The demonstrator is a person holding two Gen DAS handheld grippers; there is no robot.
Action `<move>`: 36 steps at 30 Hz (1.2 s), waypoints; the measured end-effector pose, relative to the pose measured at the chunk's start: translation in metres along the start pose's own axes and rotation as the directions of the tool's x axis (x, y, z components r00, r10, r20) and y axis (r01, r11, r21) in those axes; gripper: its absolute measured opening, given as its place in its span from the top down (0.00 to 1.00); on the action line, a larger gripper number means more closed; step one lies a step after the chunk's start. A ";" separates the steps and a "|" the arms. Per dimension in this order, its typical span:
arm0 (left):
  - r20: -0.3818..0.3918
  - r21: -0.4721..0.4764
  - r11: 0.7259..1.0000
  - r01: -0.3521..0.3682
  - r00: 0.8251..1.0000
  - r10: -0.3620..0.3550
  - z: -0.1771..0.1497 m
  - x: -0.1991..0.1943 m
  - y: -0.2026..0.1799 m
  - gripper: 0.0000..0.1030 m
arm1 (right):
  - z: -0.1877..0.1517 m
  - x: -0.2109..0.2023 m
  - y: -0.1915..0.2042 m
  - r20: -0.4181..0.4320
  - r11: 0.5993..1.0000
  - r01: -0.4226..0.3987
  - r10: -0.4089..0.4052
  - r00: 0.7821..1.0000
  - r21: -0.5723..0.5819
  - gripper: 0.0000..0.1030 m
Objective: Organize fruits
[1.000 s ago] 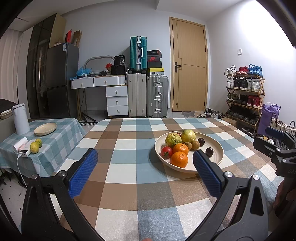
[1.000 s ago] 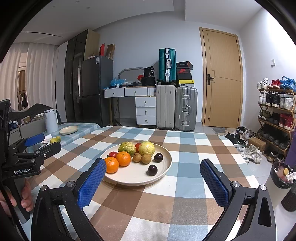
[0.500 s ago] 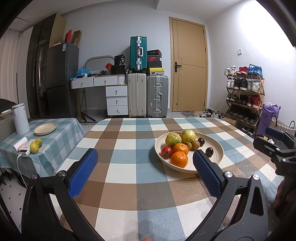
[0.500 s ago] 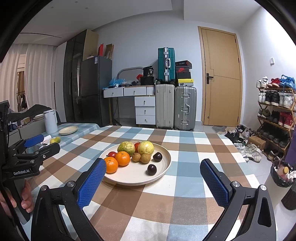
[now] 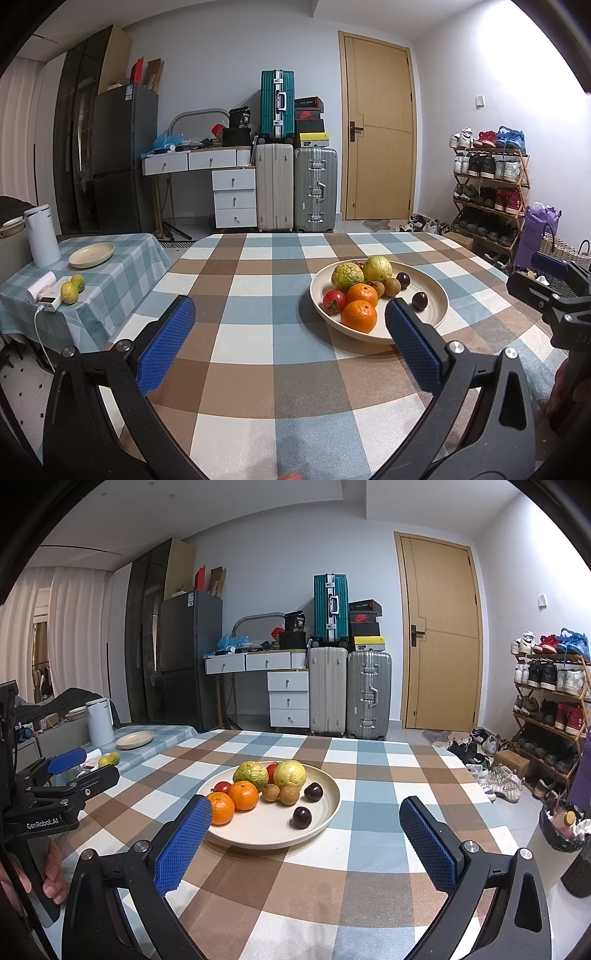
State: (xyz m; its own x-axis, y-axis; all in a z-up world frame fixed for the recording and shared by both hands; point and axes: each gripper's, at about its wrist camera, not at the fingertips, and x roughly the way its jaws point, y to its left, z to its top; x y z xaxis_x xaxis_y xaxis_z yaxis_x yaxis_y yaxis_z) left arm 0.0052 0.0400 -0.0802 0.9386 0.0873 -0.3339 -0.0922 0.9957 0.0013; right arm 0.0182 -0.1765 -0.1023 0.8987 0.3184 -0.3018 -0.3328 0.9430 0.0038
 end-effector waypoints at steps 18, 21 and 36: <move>0.012 0.010 1.000 0.020 1.000 -0.020 -0.002 -0.003 -0.002 0.00 | 0.002 0.000 0.001 -0.011 1.000 0.004 -0.004 1.000 0.006 0.00; 0.012 0.009 1.000 0.020 1.000 -0.020 -0.002 -0.003 -0.002 0.00 | 0.002 0.000 0.000 -0.009 1.000 0.005 -0.005 1.000 0.006 0.00; 0.012 0.010 1.000 0.020 1.000 -0.020 -0.002 -0.002 -0.001 0.00 | 0.002 0.000 0.000 -0.010 1.000 0.005 -0.005 1.000 0.006 0.00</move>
State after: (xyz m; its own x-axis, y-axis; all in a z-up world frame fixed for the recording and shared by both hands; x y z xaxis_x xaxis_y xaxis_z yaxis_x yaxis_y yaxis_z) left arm 0.0024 0.0385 -0.0814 0.9441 0.0673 -0.3228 -0.0699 0.9975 0.0036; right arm 0.0191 -0.1766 -0.1009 0.8974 0.3131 -0.3110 -0.3270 0.9450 0.0079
